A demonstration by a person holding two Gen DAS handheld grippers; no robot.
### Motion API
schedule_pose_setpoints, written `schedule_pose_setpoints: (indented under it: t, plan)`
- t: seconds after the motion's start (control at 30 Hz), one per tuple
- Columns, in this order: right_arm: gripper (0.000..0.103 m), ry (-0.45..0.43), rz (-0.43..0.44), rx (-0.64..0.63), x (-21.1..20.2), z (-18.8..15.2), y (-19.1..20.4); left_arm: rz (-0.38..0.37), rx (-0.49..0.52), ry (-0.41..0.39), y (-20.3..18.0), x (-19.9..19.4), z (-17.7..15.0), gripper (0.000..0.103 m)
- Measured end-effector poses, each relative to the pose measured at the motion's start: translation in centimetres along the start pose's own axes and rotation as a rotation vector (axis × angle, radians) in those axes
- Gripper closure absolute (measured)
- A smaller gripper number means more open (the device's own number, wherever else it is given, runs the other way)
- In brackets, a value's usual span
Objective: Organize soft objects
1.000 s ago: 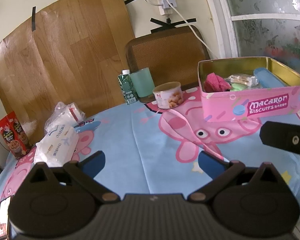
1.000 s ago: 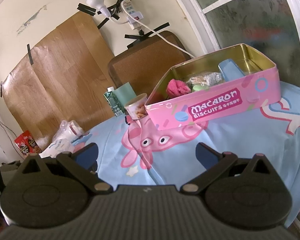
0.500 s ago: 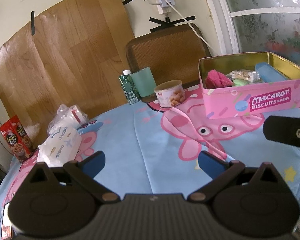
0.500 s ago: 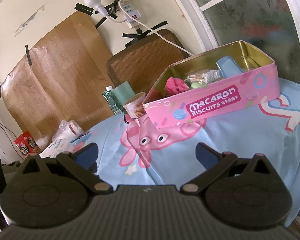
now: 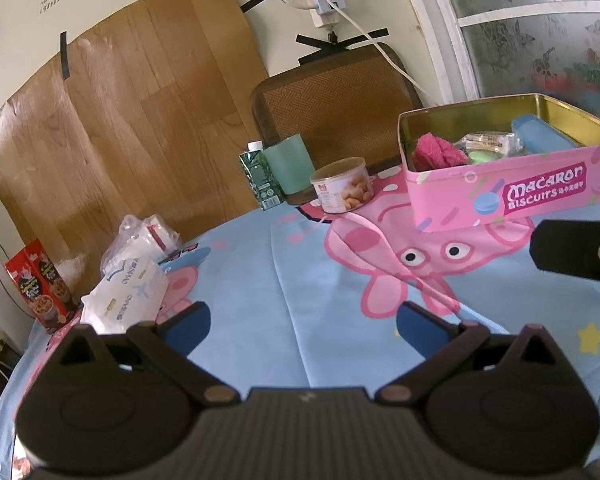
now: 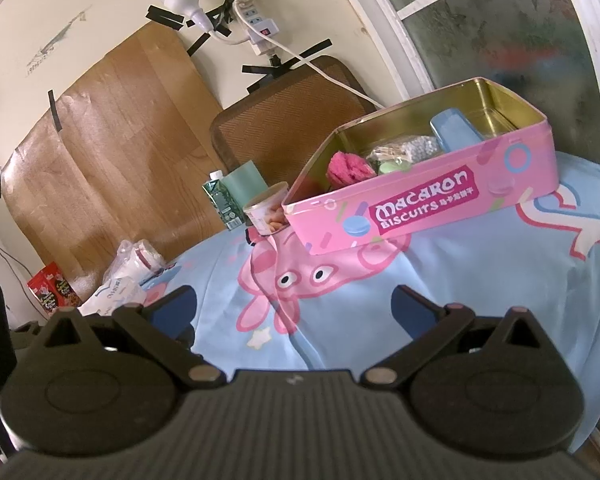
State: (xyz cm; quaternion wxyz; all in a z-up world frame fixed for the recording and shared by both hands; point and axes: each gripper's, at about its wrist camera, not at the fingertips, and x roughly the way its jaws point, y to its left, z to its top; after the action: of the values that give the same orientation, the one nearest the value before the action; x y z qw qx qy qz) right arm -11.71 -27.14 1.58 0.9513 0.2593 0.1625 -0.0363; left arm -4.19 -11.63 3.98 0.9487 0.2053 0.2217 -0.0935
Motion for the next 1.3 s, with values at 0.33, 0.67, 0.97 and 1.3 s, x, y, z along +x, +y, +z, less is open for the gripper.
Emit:
schedule_pose_setpoints:
  t: [0.33, 0.67, 0.97, 1.3]
  plan:
    - [0.0, 0.003, -0.001, 0.003, 0.0, -0.02, -0.06, 0.015, 0.015, -0.002, -0.12, 0.14, -0.21, 0.0]
    - [0.0, 0.005, 0.0, 0.004, 0.03, 0.0, -0.16, 0.023, 0.027, -0.001, -0.49, 0.13, -0.28, 0.0]
    - [0.0, 0.005, 0.0, 0.004, 0.04, 0.01, -0.19, 0.023, 0.037, -0.003, -0.63, 0.06, -0.29, 0.0]
    - [0.0, 0.005, 0.0, 0.006, 0.05, 0.06, -0.18, 0.023, 0.045, -0.004, -0.84, 0.03, -0.26, 0.0]
